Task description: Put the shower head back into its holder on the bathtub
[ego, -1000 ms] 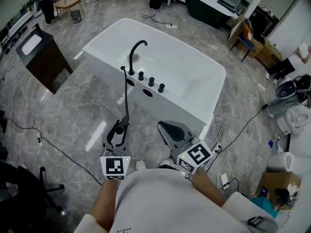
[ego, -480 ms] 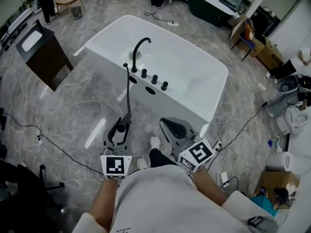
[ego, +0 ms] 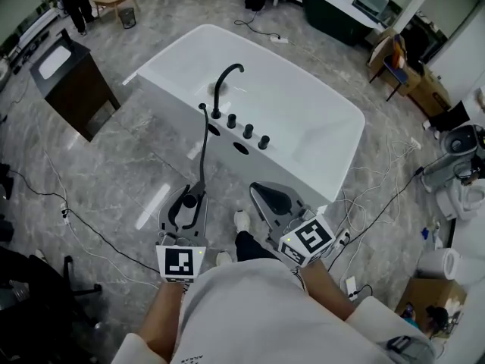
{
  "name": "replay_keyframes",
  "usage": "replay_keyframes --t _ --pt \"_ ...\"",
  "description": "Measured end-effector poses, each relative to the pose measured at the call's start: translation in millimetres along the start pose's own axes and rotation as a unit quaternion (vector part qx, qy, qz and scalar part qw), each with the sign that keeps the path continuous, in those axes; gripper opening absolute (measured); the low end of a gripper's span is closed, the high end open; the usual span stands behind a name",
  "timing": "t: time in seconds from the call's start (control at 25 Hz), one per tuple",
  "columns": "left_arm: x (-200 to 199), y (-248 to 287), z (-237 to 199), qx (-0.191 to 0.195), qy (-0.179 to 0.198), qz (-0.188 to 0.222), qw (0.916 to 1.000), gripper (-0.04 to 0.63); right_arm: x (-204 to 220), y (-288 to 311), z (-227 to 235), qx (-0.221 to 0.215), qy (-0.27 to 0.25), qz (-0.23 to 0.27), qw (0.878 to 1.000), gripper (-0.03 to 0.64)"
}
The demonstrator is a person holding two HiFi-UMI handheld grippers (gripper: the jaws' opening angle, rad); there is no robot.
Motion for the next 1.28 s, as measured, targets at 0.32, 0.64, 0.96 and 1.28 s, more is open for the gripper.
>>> replay_keyframes --t 0.32,0.64,0.96,1.28 --pt "-13.0 40.0 -28.0 -0.008 -0.002 0.003 1.0 0.141 -5.7 47.7 34.8 -0.014 0.006 -0.004 1.0 0.018" --pt "-22.8 85.4 -50.6 -0.015 -0.004 0.002 0.9999 0.141 -7.5 90.5 72.0 -0.025 0.017 -0.009 1.0 0.018" --pt "-31.9 128.7 -68.5 -0.034 -0.006 -0.006 0.9994 0.141 -12.8 129.7 111.1 -0.046 0.016 -0.016 0.999 0.018" --pt "-44.2 169.4 -88.4 -0.067 0.002 -0.005 0.9977 0.141 -14.6 170.7 148.8 -0.082 0.016 -0.018 0.996 0.018"
Point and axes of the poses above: the fingertips, and each gripper's own axes: y forward along the fingers, z to its right, x out of its underside, the point moved 6 cm from there along -y, backward along the fingers, and after that the axes turned 15 degrees about x, right-handed, at the moved point
